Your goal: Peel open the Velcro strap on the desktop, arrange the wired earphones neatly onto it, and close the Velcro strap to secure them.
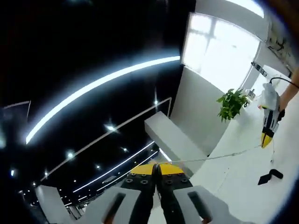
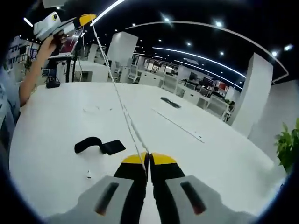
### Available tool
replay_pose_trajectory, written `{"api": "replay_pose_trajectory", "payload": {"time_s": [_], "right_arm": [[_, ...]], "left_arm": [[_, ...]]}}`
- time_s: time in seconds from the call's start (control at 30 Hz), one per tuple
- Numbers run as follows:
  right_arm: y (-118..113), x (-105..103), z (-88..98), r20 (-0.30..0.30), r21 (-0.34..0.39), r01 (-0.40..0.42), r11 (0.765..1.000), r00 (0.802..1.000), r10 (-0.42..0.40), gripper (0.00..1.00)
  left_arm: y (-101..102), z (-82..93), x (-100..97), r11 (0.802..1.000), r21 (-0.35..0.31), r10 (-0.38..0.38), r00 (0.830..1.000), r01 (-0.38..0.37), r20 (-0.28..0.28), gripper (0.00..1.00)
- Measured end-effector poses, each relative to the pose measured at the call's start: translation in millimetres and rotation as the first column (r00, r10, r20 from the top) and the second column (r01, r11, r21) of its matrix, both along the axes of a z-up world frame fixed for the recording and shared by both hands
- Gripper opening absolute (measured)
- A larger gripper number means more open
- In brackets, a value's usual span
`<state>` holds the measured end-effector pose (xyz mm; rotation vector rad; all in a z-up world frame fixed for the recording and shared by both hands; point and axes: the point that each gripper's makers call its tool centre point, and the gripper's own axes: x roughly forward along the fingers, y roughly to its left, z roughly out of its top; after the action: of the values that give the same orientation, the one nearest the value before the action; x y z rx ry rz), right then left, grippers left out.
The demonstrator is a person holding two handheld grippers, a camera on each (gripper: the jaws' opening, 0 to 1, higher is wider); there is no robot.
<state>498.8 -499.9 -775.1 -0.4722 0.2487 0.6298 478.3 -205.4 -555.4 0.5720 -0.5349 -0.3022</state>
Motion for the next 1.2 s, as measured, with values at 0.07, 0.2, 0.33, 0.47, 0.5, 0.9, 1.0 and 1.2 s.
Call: {"api": "replay_pose_trajectory", "payload": {"time_s": [0.07, 0.2, 0.33, 0.47, 0.5, 0.9, 1.0, 1.2], "right_arm": [[-3, -4, 5.9, 0.006, -0.001, -0.01, 1.0, 1.0, 0.01, 0.04], [-9, -11, 10.9, -0.016, 0.032, -0.03, 0.999, 0.999, 0.03, 0.04], [-8, -19, 4.8, -0.048, 0.031, -0.051, 0.998, 0.997, 0.052, 0.04], [-10, -25, 5.6, -0.055, 0.003, -0.068, 0.998, 0.996, 0.068, 0.04], [-10, -28, 10.9, -0.051, 0.015, -0.074, 0.997, 0.996, 0.075, 0.04], [21, -75, 35.7, -0.136, 0.268, -0.178, 0.947, 0.966, 0.22, 0.04], [30, -79, 25.2, -0.186, 0.368, -0.172, 0.914, 0.949, 0.254, 0.04], [28, -68, -10.5, -0.277, 0.475, -0.094, 0.875, 0.928, 0.25, 0.04]], "left_arm": [[5, -1.5, 4.2, 1.0, 0.002, 0.015, 1.0, -0.015, -0.005, 0.05], [10, -6.8, 11.2, 1.0, -0.006, 0.013, 0.999, -0.014, -0.034, 0.05], [10, -13.1, 15.2, 1.0, -0.007, 0.018, 0.999, -0.019, -0.047, 0.05], [12, -14.5, 19.0, 1.0, -0.018, 0.016, 0.998, -0.017, -0.059, 0.05], [15, -13.3, 19.1, 0.999, -0.02, 0.025, 0.998, -0.026, -0.055, 0.05], [43, 3.7, 14.9, 0.992, -0.045, 0.117, 0.993, -0.118, -0.01, 0.05], [48, 5.0, 14.1, 0.991, -0.049, 0.127, 0.992, -0.128, -0.012, 0.05], [34, -8.8, 18.2, 0.995, -0.011, 0.095, 0.994, -0.096, -0.054, 0.05]]}}
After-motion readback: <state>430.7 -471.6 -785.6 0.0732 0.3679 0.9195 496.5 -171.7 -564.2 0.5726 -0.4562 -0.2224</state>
